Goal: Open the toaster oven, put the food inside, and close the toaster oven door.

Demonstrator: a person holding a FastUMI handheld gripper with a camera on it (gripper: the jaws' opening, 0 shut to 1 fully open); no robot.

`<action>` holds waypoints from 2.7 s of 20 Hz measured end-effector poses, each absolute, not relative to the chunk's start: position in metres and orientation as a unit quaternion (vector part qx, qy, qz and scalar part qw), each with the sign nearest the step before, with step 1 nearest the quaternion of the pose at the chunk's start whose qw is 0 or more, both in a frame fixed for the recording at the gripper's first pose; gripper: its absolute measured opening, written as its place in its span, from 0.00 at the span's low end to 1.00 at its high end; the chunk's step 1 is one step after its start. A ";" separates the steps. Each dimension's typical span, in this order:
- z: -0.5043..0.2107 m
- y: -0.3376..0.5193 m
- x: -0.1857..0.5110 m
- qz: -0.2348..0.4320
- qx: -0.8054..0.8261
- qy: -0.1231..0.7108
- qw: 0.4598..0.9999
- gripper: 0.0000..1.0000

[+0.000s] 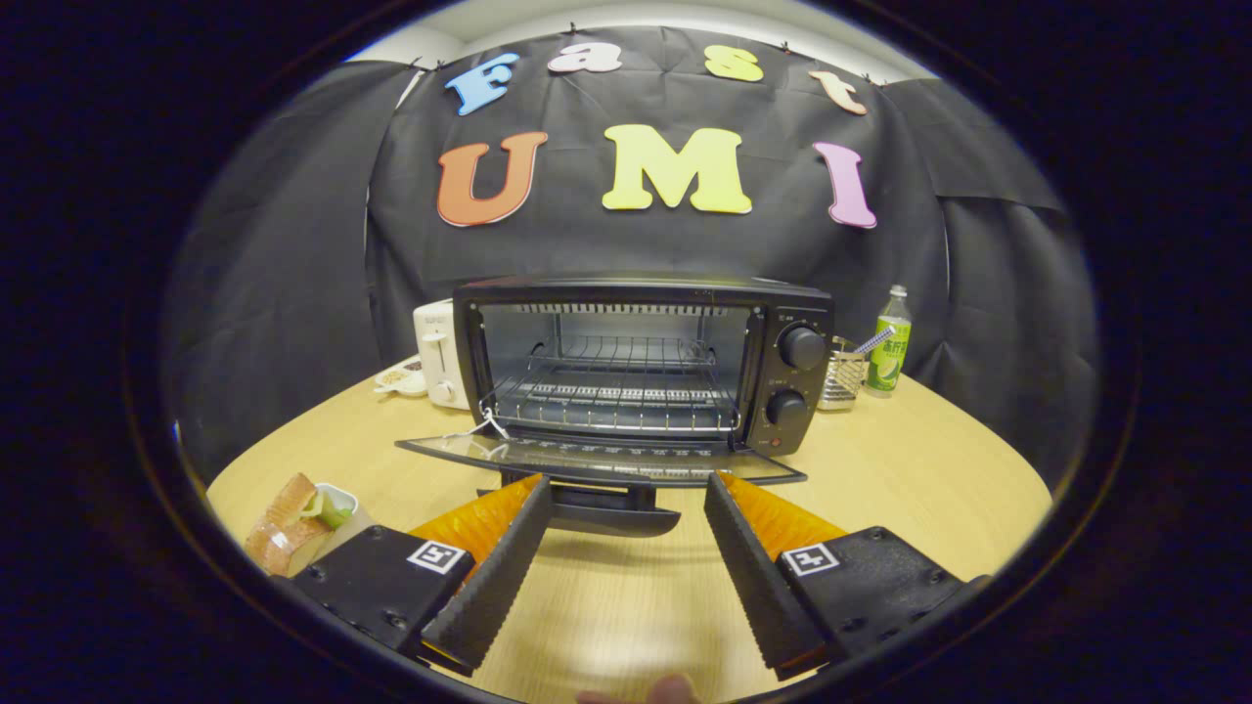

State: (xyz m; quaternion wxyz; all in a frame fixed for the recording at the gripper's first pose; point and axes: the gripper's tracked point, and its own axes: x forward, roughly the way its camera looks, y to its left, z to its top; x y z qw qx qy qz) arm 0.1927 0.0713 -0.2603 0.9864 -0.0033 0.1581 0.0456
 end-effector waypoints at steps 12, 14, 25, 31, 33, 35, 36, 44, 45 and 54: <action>-0.217 0.115 0.107 0.225 0.043 0.256 0.939 1.00; -0.202 0.140 0.081 0.286 0.101 0.316 0.899 1.00; -0.223 0.218 0.065 0.335 0.162 0.509 0.776 0.94; -0.250 0.233 0.080 0.313 0.152 0.557 0.755 0.71; -0.256 0.237 0.081 0.312 0.148 0.562 0.751 0.68; -0.261 0.241 0.080 0.310 0.144 0.567 0.750 0.61; -0.260 0.242 0.079 0.311 0.145 0.570 0.747 0.55; -0.234 0.237 0.082 0.305 0.165 0.531 0.773 0.28; -0.225 0.239 0.079 0.309 0.183 0.527 0.770 0.26; -0.111 0.154 0.146 0.245 0.399 0.370 0.802 0.23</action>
